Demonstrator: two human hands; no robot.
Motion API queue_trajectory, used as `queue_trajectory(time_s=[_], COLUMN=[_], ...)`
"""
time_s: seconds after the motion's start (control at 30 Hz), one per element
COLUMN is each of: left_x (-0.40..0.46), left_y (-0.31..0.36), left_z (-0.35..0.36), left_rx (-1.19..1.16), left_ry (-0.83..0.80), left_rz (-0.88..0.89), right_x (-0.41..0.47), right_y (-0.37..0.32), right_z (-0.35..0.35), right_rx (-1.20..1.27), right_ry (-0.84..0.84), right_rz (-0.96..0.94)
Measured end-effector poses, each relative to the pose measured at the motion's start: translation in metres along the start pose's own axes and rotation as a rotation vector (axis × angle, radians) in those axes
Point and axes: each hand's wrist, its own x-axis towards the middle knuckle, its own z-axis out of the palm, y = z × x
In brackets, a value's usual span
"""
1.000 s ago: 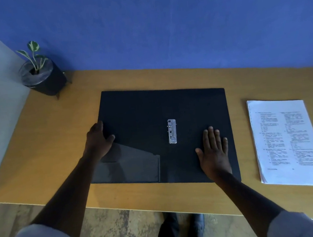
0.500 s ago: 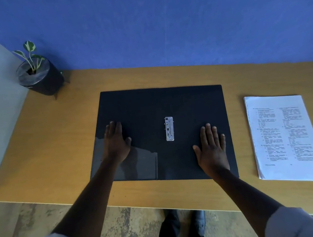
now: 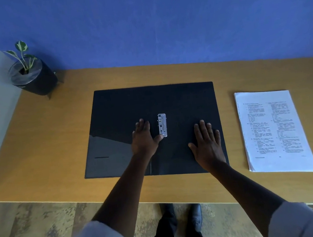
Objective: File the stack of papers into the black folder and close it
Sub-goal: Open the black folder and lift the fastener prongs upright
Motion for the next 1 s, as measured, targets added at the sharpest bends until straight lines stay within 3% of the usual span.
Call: queue_trajectory(time_s=[0.2,0.7,1.0], left_x=[-0.002,0.003,0.006], left_y=[0.005,0.007,0.008], left_z=[0.000,0.001,-0.013], left_rx=[-0.017,0.045,0.040], left_ry=[0.038,0.058,-0.038], left_rz=[-0.063,-0.039,-0.023], right_x=[0.001,-0.001,-0.001], right_y=[-0.002,-0.005,-0.001], right_z=[-0.009,-0.018,-0.016], right_rx=[-0.005,-0.020,-0.010], right_ry=[-0.099,-0.150,-0.155], right_rz=[0.002,0.002,0.002])
